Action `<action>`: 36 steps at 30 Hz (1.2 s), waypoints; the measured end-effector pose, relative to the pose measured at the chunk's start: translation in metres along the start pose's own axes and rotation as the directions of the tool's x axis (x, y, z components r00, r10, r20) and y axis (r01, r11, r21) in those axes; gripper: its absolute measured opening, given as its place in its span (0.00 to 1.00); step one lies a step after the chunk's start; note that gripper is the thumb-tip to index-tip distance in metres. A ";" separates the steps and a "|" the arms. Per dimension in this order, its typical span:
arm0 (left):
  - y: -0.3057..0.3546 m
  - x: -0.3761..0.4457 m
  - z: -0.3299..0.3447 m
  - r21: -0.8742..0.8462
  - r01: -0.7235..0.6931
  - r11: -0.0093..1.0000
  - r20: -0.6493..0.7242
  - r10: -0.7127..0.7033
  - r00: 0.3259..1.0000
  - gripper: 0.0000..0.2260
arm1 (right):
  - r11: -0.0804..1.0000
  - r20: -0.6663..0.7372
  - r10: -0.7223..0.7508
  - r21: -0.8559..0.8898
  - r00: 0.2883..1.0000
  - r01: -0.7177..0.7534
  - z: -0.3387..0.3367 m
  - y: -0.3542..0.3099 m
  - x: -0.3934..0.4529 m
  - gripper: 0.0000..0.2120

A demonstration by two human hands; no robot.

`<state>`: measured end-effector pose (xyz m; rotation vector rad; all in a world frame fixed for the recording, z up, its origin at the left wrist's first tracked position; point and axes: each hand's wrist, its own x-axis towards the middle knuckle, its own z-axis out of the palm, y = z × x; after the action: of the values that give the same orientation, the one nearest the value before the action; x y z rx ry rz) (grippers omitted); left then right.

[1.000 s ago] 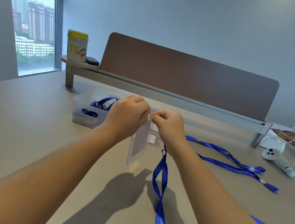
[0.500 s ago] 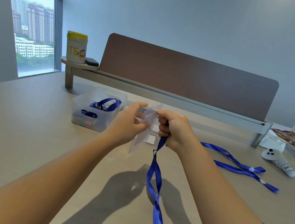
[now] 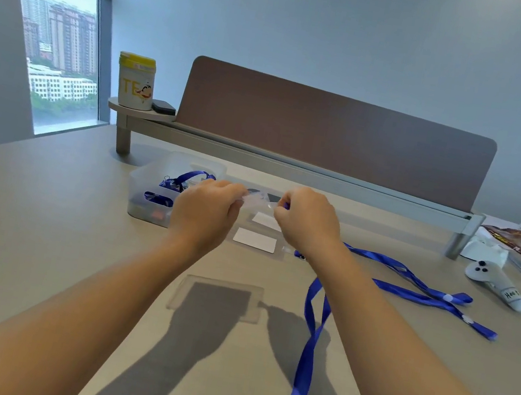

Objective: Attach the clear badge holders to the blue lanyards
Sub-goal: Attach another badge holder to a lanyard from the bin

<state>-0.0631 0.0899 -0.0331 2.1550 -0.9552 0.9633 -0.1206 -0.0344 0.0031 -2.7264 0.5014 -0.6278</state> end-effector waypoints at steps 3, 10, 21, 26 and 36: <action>-0.004 0.000 0.001 0.000 0.105 0.994 0.048 -0.105 0.993 0.09 | 0.992 0.011 -0.056 -0.111 0.998 0.057 0.004 -0.003 0.004 0.11; -0.016 0.009 -0.007 0.009 0.129 0.992 -0.001 -0.129 0.992 0.07 | 0.996 0.087 -0.043 0.084 0.995 0.035 0.018 0.002 0.022 0.12; -0.045 -0.005 0.016 -0.099 0.524 0.846 0.185 -0.501 0.845 0.10 | 0.579 -0.011 0.214 0.806 0.977 -0.119 0.028 0.016 0.019 0.09; -0.033 -0.018 0.027 -0.098 0.516 0.851 0.261 -0.478 0.839 0.10 | 0.812 0.297 0.147 0.508 0.943 -0.287 0.039 0.057 -0.013 0.05; -0.016 -0.035 0.024 -0.052 0.492 0.869 0.329 -0.451 0.830 0.10 | 0.958 0.658 0.206 0.014 0.724 -0.286 0.056 0.078 -0.049 0.12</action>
<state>-0.0588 0.0945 -0.0779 2.3037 -0.5446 0.3157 -0.1568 -0.0729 -0.0909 -2.4723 0.5980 0.3649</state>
